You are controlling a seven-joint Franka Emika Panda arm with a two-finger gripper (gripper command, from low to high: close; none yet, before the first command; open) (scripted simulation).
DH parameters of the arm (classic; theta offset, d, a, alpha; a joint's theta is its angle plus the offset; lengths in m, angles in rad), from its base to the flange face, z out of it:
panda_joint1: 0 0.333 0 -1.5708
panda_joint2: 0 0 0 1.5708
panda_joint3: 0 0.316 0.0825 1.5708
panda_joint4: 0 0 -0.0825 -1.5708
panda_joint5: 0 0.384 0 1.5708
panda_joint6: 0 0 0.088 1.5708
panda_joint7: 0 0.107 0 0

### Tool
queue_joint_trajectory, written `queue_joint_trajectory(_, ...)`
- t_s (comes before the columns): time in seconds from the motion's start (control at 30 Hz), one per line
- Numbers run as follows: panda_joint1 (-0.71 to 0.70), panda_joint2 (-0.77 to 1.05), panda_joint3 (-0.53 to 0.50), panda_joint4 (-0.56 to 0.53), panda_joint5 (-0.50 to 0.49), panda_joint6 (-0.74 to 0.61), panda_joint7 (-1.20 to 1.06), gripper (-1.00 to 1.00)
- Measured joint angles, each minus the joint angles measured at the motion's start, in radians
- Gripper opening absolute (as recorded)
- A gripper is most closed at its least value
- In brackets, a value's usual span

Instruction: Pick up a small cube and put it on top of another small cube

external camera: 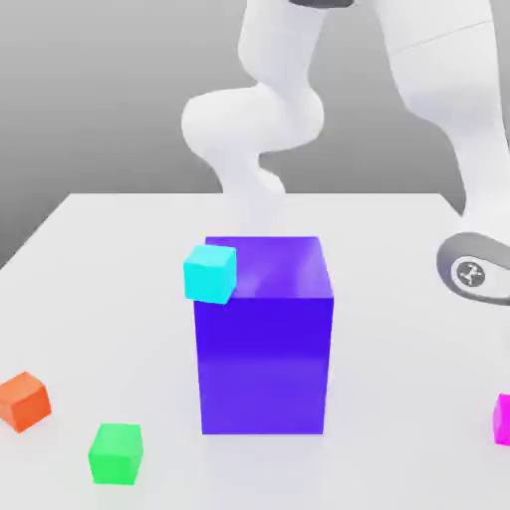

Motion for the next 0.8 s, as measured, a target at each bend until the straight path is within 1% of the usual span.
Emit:
queue_joint_trajectory(0.07,-0.014,-0.033,0.018,-0.008,0.017,-0.025,-0.013,-1.00)
queue_joint_trajectory(0.2,-0.058,-0.139,0.071,-0.035,0.080,-0.120,-0.082,-1.00)
queue_joint_trajectory(0.47,-0.107,-0.051,0.143,0.008,0.012,-0.242,-0.438,-1.00)
queue_joint_trajectory(0.67,-0.153,-0.015,0.202,0.042,-0.034,-0.292,-0.725,-1.00)
queue_joint_trajectory(0.8,-0.212,0.002,0.229,0.045,-0.047,-0.320,-0.906,-1.00)
